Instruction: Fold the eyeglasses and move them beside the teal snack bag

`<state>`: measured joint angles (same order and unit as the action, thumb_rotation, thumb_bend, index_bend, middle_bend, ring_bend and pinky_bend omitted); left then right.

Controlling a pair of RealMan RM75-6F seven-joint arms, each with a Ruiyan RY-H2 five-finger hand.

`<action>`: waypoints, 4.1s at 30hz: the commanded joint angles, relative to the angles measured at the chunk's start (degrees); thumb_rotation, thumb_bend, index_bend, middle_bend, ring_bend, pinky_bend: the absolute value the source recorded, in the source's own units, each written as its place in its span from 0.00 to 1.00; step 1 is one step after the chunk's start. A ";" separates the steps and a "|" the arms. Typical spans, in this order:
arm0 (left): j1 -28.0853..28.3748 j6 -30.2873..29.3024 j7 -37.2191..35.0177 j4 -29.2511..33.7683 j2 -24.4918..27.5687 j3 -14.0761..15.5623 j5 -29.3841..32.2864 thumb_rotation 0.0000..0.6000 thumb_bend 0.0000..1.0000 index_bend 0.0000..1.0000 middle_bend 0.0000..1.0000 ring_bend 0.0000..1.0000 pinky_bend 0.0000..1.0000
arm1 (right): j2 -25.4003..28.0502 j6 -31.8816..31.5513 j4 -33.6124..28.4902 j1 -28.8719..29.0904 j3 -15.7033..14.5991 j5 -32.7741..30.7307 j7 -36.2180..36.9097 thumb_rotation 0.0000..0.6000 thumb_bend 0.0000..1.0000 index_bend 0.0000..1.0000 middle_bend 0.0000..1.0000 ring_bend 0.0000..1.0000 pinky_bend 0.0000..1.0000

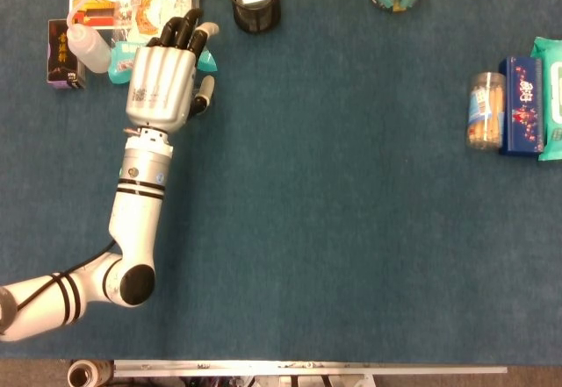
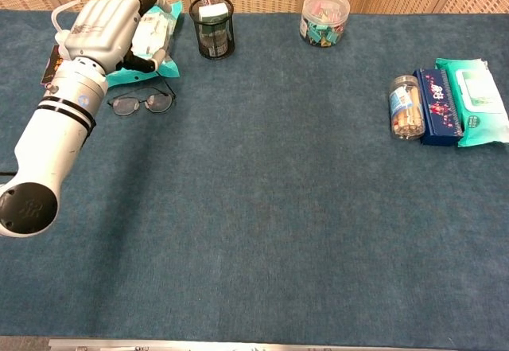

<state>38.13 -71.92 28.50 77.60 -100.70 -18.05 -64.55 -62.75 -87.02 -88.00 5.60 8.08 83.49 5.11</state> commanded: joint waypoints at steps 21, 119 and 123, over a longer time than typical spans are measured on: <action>-0.21 1.37 1.23 -5.95 -2.02 0.18 5.04 1.00 0.36 0.22 0.16 0.19 0.46 | -0.23 0.30 0.05 0.09 -0.12 0.01 -0.17 1.00 0.17 0.23 0.34 0.32 0.54; -1.89 3.92 -4.67 -26.76 -9.53 2.94 0.88 1.00 0.36 0.23 0.17 0.19 0.46 | -0.24 0.69 -0.12 0.00 -0.44 -0.10 -0.41 1.00 0.17 0.23 0.34 0.32 0.54; -1.97 4.39 -5.16 -27.86 -10.06 2.96 0.72 1.00 0.36 0.23 0.17 0.19 0.46 | -0.24 0.69 -0.13 -0.05 -0.48 -0.13 -0.43 1.00 0.17 0.23 0.34 0.32 0.54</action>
<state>36.20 -67.63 23.43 49.87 -110.65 -15.12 -63.78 -62.99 -86.32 -88.13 5.55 7.61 83.36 4.68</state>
